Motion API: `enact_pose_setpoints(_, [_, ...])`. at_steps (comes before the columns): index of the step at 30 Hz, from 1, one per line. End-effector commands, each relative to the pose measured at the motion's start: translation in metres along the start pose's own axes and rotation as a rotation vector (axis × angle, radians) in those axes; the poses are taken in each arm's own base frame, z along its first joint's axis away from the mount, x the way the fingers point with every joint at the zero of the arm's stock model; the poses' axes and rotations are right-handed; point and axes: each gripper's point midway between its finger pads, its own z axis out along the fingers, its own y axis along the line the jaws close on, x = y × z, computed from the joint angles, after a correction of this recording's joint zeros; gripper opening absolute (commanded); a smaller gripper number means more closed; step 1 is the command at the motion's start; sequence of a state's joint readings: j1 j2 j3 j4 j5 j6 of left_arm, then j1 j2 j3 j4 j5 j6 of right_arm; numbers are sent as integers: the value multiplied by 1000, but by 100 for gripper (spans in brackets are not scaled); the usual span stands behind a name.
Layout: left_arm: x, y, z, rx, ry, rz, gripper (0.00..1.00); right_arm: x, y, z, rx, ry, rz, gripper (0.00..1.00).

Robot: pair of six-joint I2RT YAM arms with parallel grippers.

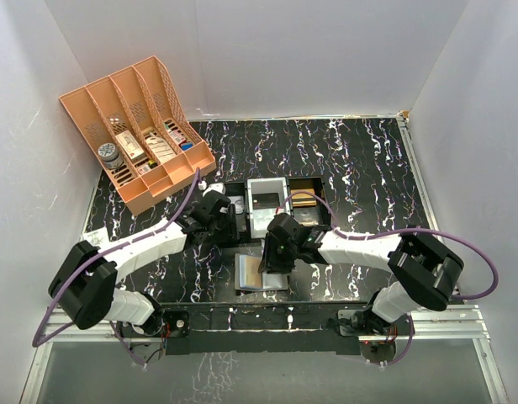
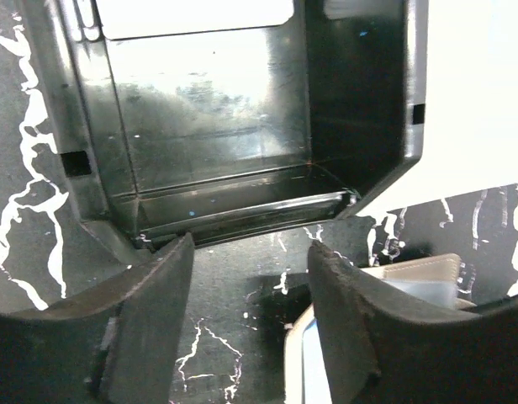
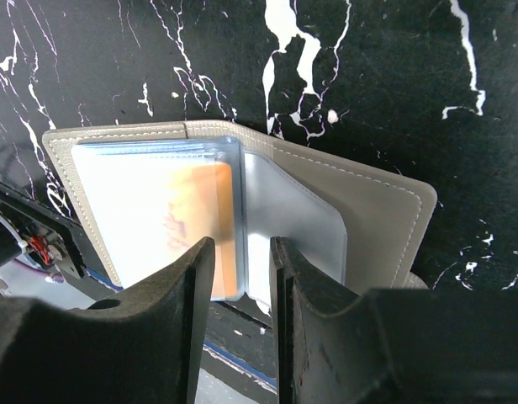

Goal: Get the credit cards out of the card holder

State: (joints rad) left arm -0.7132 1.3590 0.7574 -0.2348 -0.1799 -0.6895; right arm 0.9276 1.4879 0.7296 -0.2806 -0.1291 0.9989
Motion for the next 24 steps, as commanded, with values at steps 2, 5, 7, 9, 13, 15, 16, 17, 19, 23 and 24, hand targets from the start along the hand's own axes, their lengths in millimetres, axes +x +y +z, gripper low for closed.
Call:
enact_pose_setpoints(2, [-21,-43,-38,233,-26,9,64,-15,17,-3,-37,-50,-19,31])
enact_pose_setpoints(5, [-4,-47,-55,300,28,-20,67,-17,21,-4,-50,-55,-22,31])
enact_pose_setpoints(7, [9,-44,-63,317,58,-45,63,-18,23,-6,-56,-62,-21,31])
enact_pose_setpoints(9, [23,-41,-72,331,81,-58,56,-20,25,-7,-64,-71,-17,31])
enact_pose_setpoints(13, [45,-47,-87,404,126,-56,48,-21,28,-7,-78,-74,-4,31])
enact_pose_setpoints(15, [53,-49,-89,411,150,-34,47,-22,29,-6,-85,-77,4,30])
enact_pose_setpoints(16, [56,-52,-90,419,161,-15,47,-21,30,-6,-90,-78,13,30])
enact_pose_setpoints(17, [60,-55,-91,425,171,6,46,-21,30,-5,-97,-82,20,30])
enact_pose_setpoints(19, [65,-63,-91,435,199,38,44,-22,32,-6,-111,-91,33,29])
enact_pose_setpoints(23, [80,-70,-83,419,245,88,42,-24,33,-7,-131,-108,57,27])
enact_pose_setpoints(24, [85,-66,-77,386,258,84,41,-24,32,-6,-131,-108,61,26])
